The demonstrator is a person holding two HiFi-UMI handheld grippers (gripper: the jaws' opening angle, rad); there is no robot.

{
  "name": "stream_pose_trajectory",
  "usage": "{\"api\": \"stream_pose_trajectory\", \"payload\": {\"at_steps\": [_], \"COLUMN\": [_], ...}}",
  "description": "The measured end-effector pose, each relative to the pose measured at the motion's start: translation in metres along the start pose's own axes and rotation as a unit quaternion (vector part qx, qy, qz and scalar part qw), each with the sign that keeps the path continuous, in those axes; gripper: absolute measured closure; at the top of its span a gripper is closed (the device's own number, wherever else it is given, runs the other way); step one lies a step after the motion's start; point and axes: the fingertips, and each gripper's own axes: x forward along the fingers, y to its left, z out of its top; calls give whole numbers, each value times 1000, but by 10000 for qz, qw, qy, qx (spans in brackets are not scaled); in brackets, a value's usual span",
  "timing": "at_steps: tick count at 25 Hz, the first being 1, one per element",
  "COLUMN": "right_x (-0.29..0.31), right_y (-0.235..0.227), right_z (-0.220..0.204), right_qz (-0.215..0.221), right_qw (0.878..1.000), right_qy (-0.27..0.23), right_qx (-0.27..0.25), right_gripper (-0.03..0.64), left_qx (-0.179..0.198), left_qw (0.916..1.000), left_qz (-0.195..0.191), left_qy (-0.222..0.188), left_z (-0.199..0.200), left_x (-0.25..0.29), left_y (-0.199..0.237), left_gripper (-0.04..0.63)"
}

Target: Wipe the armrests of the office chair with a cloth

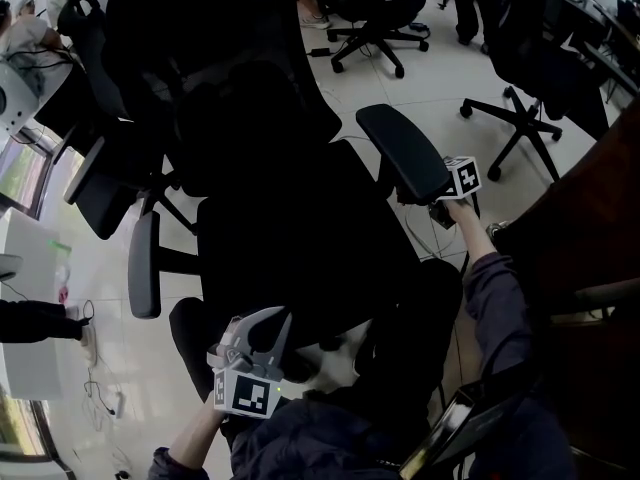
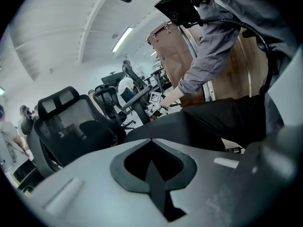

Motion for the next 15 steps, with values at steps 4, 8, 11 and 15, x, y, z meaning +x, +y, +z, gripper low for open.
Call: {"api": "stream_pose_trajectory", "payload": {"at_steps": [4,8,11,15], "right_x": [-16,-47,-65,-64], "right_y": [0,2,8,22], "right_z": [24,66,93,98], "right_qz": [158,558,859,1087], "right_qw": [9990,9928,9846,9811], "right_qy": [-372,-1027,-1461,-1522], "right_qx": [170,262,420,504], "right_gripper": [568,568,568,568], "left_qx": [-45,-52,-56,-66], "left_qw": [10000,10000,10000,9999], "left_qz": [35,33,32,55], "left_qy": [-1,-61,-62,-64], "left_z": [-2,0,0,1], "left_x": [0,0,0,-4], "left_y": [1,0,0,1], "left_gripper": [578,578,578,578]}}
